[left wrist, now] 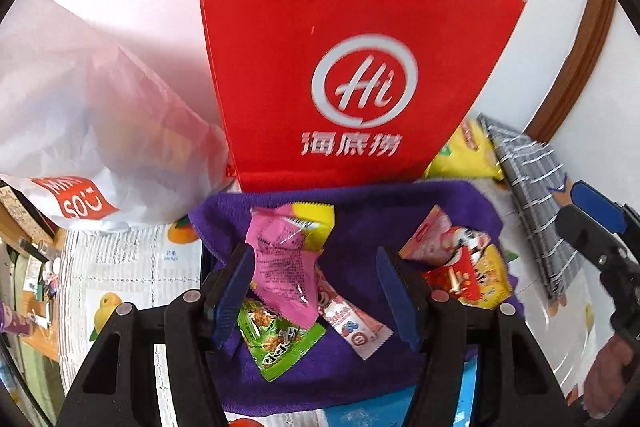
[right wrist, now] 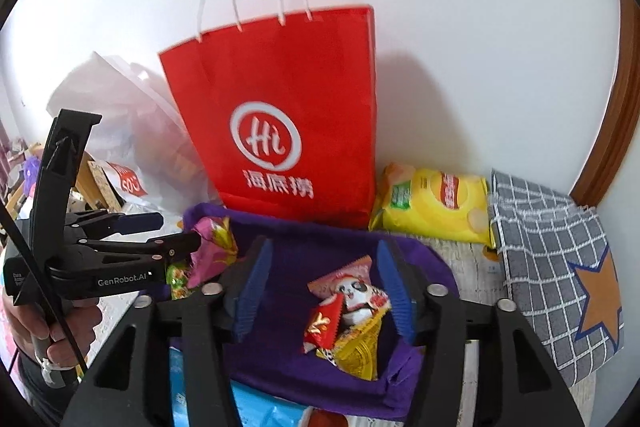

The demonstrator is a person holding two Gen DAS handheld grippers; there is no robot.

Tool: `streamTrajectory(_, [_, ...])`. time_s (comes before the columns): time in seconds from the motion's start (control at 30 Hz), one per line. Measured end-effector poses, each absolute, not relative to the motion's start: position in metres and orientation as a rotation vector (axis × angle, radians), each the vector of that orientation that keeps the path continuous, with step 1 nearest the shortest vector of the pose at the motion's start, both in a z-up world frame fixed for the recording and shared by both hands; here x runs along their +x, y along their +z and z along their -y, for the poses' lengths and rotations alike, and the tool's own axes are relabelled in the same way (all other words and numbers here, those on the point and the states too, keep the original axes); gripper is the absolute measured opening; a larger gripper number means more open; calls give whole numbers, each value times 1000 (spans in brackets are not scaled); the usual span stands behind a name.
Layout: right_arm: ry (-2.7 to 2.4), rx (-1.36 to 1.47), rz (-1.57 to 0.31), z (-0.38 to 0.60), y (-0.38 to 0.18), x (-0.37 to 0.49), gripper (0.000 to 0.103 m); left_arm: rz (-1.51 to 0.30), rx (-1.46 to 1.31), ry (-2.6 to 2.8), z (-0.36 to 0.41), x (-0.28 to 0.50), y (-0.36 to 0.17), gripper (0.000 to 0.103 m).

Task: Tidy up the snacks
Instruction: 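Open the right tool to drop the red packet while the left tool releases the pink bag, then grasp the pink wrapped candy from the pile with the right tool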

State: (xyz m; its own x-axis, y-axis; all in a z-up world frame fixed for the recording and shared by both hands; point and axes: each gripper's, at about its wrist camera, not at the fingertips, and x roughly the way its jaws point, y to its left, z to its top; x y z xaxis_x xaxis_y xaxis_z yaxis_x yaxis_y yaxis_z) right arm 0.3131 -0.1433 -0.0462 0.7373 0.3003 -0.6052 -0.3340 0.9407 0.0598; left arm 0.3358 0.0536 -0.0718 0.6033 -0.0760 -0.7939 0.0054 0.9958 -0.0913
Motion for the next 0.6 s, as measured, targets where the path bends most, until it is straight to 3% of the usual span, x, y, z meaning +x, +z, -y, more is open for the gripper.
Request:
streamTrajectory(0.13, [323, -89, -619, 139, -44, 299, 65, -878, -82, -76, -53, 327, -60, 61])
streamTrajectory(0.37, [268, -87, -723, 147, -70, 265, 65, -824, -61, -115, -44, 311, -42, 61])
streamTrajectory(0.47, [253, -49, -772, 157, -81, 245, 56, -792, -50, -100, -46, 301, -32, 61])
streamTrajectory(0.6, [229, -22, -822, 171, -100, 213, 53, -756, -45, -66, -48, 287, -19, 61])
